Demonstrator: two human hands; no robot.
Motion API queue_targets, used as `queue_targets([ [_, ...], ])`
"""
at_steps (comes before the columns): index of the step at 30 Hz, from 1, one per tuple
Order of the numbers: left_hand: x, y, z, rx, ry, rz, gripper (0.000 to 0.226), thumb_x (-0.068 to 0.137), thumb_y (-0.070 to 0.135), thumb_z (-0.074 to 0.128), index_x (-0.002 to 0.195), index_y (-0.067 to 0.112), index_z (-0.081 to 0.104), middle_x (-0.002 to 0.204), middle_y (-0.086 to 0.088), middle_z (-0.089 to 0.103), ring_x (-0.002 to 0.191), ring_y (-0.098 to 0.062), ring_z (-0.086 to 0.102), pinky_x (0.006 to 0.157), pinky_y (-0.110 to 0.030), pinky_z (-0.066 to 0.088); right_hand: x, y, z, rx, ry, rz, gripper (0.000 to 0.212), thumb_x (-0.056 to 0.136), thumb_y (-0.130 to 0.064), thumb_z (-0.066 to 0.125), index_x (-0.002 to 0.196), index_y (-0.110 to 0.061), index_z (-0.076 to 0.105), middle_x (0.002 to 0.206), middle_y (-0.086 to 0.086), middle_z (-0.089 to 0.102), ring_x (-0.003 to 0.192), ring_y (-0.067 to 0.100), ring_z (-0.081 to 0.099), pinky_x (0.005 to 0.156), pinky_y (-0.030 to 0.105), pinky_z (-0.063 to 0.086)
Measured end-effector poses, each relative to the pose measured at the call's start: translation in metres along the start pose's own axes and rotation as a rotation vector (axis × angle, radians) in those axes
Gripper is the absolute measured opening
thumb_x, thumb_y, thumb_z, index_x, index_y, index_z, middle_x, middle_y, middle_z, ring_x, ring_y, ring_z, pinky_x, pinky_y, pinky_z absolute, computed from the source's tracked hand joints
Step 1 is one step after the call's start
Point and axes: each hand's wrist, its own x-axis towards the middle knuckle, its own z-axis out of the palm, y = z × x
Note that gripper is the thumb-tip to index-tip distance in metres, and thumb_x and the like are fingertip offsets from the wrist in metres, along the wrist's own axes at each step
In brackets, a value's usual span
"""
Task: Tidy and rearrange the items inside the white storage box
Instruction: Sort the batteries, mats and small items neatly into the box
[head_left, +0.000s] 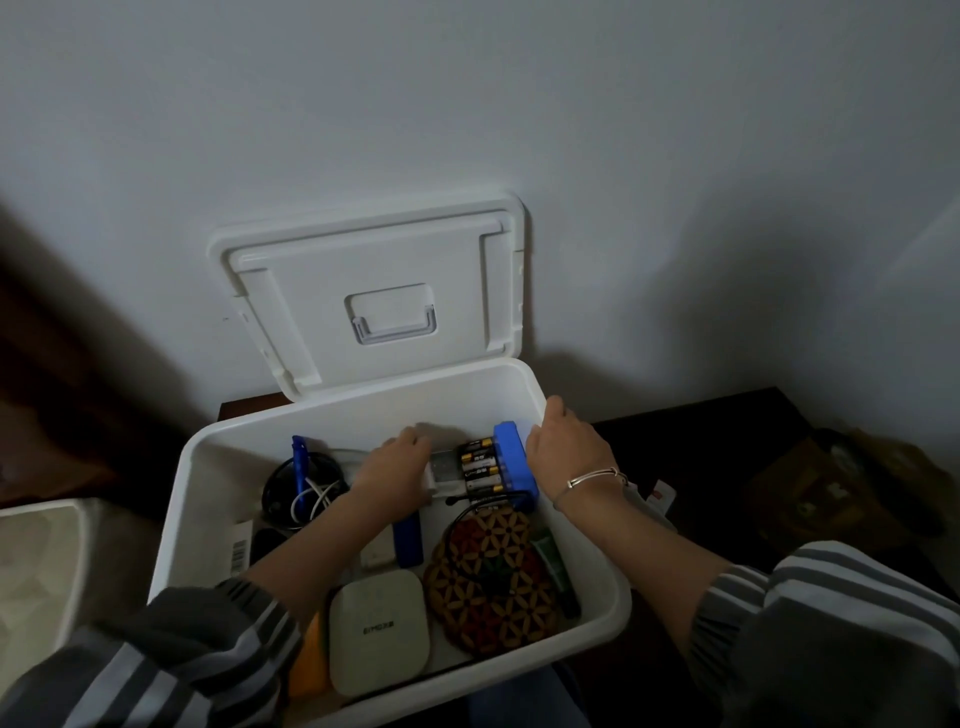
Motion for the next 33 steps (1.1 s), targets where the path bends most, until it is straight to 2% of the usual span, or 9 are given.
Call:
queue_targets([
  [5,-0.023,-0.003,0.015,0.087,0.027,0.102,0.052,0.088,0.046,0.060,0.134,0.026,0.048,0.131,0.001,0.046,0.120,-0.020,0.048,0.103,-0.036,0.034,0.000,0.000,0.000,-0.005,0.003,0.005,0.023,0.099,-0.024,0.033,0.114,-0.007,0.040,0.108,0.014,0.059,0.091,0.030,0.059,0.066,0.033,0.042],
  [8,-0.031,-0.001,0.025,0.145,0.051,0.102,0.053,0.087,0.051,0.059,0.133,0.027,0.051,0.129,0.005,0.052,0.125,-0.019,0.044,0.104,-0.036,0.027,0.000,-0.001,0.000,-0.009,0.007,0.000,0.023,0.099,-0.023,0.033,0.114,-0.007,0.040,0.108,0.014,0.059,0.091,0.030,0.059,0.065,0.033,0.042],
  [10,-0.036,0.002,0.028,0.102,0.117,0.118,0.047,0.084,0.042,0.066,0.126,0.024,0.060,0.122,0.004,0.060,0.122,-0.020,0.050,0.101,-0.037,0.030,0.000,-0.001,0.000,-0.016,0.008,0.002,0.022,0.099,-0.022,0.033,0.113,-0.007,0.041,0.108,0.014,0.059,0.091,0.030,0.059,0.065,0.032,0.041],
  [12,-0.042,0.004,0.029,0.065,0.219,0.138,0.043,0.065,0.027,0.084,0.105,0.018,0.072,0.102,0.000,0.070,0.103,-0.022,0.065,0.091,-0.040,0.043,0.000,-0.001,0.000,-0.021,0.010,0.002,0.022,0.099,-0.022,0.033,0.113,-0.007,0.041,0.108,0.014,0.059,0.091,0.031,0.059,0.065,0.032,0.041],
  [14,-0.044,0.003,0.030,0.034,0.303,0.139,0.044,0.049,0.022,0.093,0.089,0.016,0.076,0.086,0.000,0.073,0.088,-0.022,0.070,0.080,-0.041,0.051,0.000,-0.001,0.000,-0.025,0.015,0.004,0.022,0.098,-0.021,0.034,0.113,-0.006,0.041,0.109,0.015,0.059,0.092,0.031,0.059,0.065,0.032,0.040],
  [17,-0.045,0.004,0.035,0.028,0.344,0.120,0.040,0.049,0.017,0.092,0.085,0.013,0.075,0.083,-0.002,0.073,0.090,-0.023,0.071,0.083,-0.046,0.051,0.000,-0.001,0.000,-0.037,0.018,0.001,0.023,0.098,-0.022,0.034,0.113,-0.007,0.041,0.108,0.015,0.059,0.092,0.031,0.059,0.066,0.033,0.040],
  [25,-0.044,0.007,0.043,0.127,0.265,0.072,0.047,0.038,0.017,0.092,0.080,0.009,0.072,0.081,-0.008,0.073,0.093,-0.028,0.070,0.087,-0.054,0.053,0.001,0.000,0.002,-0.042,0.026,-0.001,0.022,0.098,-0.022,0.034,0.112,-0.007,0.041,0.105,0.014,0.060,0.088,0.030,0.060,0.064,0.033,0.041],
  [30,-0.042,0.000,0.047,0.022,0.289,0.082,0.036,0.056,0.018,0.087,0.086,0.009,0.069,0.088,-0.010,0.073,0.102,-0.031,0.067,0.095,-0.055,0.045,0.000,0.000,0.001,-0.041,0.022,-0.002,0.023,0.099,-0.024,0.034,0.113,-0.007,0.040,0.104,0.013,0.060,0.087,0.029,0.060,0.063,0.032,0.042],
  [33,-0.039,-0.003,0.047,0.013,0.266,0.086,0.031,0.073,0.026,0.075,0.099,0.012,0.067,0.105,-0.007,0.071,0.118,-0.027,0.058,0.105,-0.049,0.034,0.000,0.000,0.001,-0.046,0.021,-0.004,0.021,0.098,-0.022,0.034,0.112,-0.007,0.040,0.103,0.014,0.060,0.087,0.029,0.060,0.064,0.033,0.043],
])
